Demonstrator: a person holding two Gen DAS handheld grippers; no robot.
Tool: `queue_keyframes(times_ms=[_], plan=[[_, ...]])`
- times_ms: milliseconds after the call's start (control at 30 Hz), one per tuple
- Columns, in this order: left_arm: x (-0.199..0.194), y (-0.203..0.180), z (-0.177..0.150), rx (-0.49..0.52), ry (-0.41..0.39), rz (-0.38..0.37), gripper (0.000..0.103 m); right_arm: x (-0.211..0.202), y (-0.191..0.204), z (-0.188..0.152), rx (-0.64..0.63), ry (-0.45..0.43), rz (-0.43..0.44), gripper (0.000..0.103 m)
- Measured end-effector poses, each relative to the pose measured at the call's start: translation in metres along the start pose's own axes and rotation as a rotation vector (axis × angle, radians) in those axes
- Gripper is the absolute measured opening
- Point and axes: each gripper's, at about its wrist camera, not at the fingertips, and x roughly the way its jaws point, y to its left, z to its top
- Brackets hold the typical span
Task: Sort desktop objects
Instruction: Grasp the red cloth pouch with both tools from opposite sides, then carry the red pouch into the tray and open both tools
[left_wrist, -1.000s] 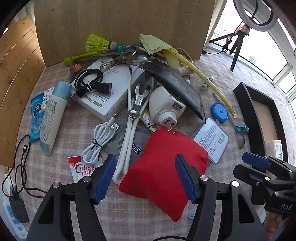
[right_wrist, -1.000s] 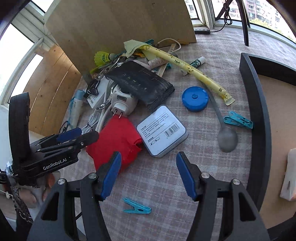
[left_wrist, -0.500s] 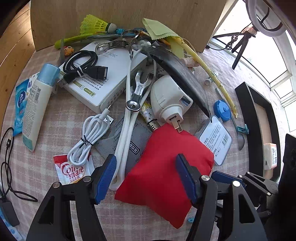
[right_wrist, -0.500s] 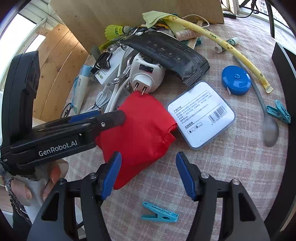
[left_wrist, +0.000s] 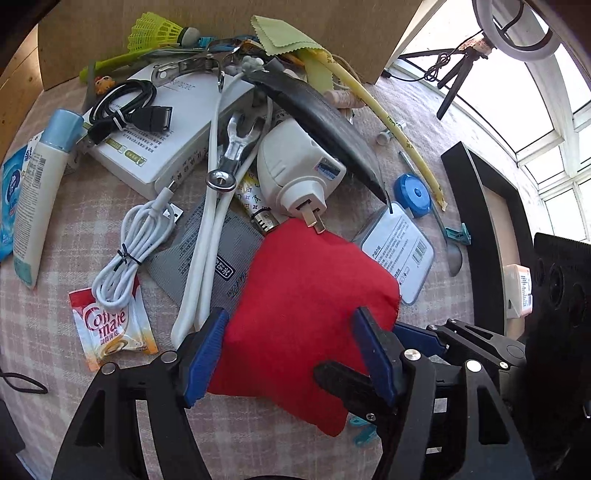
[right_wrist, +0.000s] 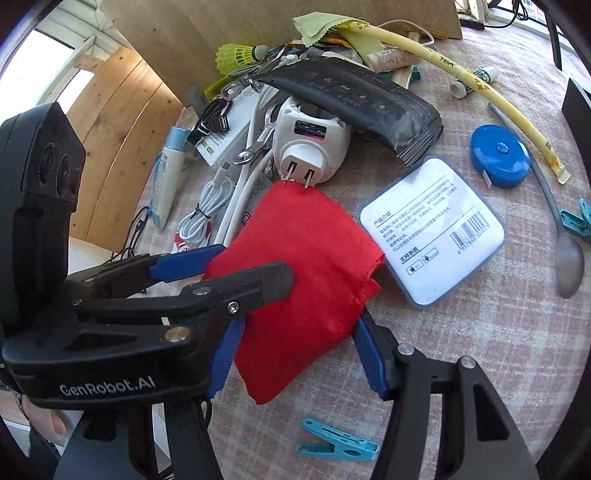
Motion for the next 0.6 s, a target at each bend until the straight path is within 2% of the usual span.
queue_keyframes(times_ms=[333,600], plan=[[-0.029,-0.025,-0.002,0.028,-0.043,-0.014,0.066,-0.039,-0.005,0.002,-0.033,-0.040,0.006,0.058],[-0.049,-0.068,0.013,0.091,-0.098,-0.035,0.066,-0.069,-0.008,0.014,-0.032,-0.113,-0.009,0.058]])
